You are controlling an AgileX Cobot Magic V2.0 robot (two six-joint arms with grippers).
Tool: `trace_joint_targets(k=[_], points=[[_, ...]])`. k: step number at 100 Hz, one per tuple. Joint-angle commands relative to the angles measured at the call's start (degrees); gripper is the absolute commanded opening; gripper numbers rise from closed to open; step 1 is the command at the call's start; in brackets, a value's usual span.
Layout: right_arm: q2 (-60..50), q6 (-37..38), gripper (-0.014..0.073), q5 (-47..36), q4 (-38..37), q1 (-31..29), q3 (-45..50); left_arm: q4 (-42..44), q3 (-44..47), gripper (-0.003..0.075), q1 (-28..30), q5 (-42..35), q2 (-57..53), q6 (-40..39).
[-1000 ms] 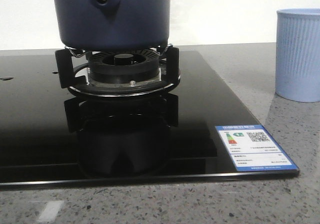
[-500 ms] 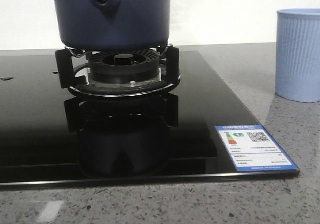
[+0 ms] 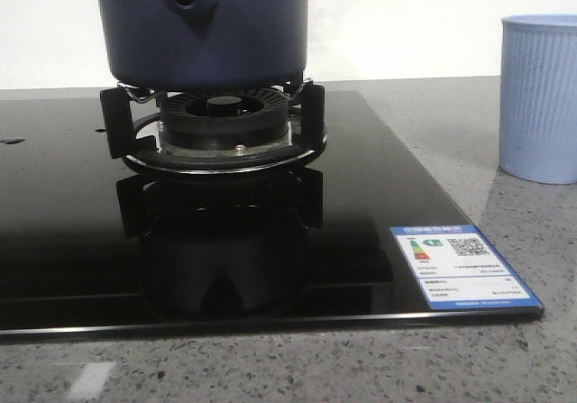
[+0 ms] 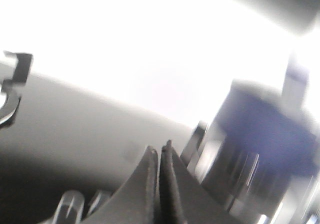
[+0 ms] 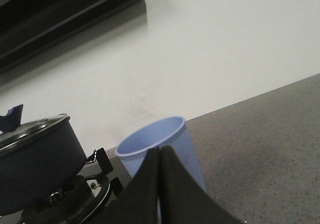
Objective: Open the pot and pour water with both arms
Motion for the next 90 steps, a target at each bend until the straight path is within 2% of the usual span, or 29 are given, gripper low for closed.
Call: trace_joint_targets(k=[1, 8, 17, 41, 52, 62, 70, 90], points=[[-0.7, 0.0, -0.0073, -4.4, 0.9, -0.5, -3.6, -16.4, 1.3, -0.0019, 0.1, -10.3, -1.6, -2.2], [-0.7, 0.0, -0.0073, -1.0, 0.9, -0.5, -5.9, -25.4, 0.4, -0.0019, 0.1, -11.3, -1.6, -2.4], [-0.7, 0.0, -0.0073, 6.9, 0.1, -0.5, -9.6, -25.2, -1.1, -0.0019, 0.1, -9.8, -1.6, -2.4], [8.5, 0.0, -0.0074, 29.4, -2.9, -0.5, -22.7, -11.5, -11.6, -0.0019, 0.0, 10.5, 5.8, -2.0], [15.0, 0.0, -0.0074, 40.5, 0.3, -0.5, -29.0, -5.8, -17.2, -0.0018, 0.0, 20.0, 13.7, -0.8], [20.8, -0.3, -0.0074, 48.3, 5.9, -0.5, -33.6, -6.1, -22.3, -0.0018, 0.0, 28.5, 20.3, 7.0], [23.9, -2.5, -0.0074, 52.7, 10.5, -0.5, -36.5, -10.7, -26.7, -0.0018, 0.0, 35.3, 25.1, 17.0], [27.3, -23.5, -0.0074, 53.6, 31.1, -0.5, -40.5, -32.4, -34.8, -0.0018, 0.0, 52.7, 34.1, 44.2]])
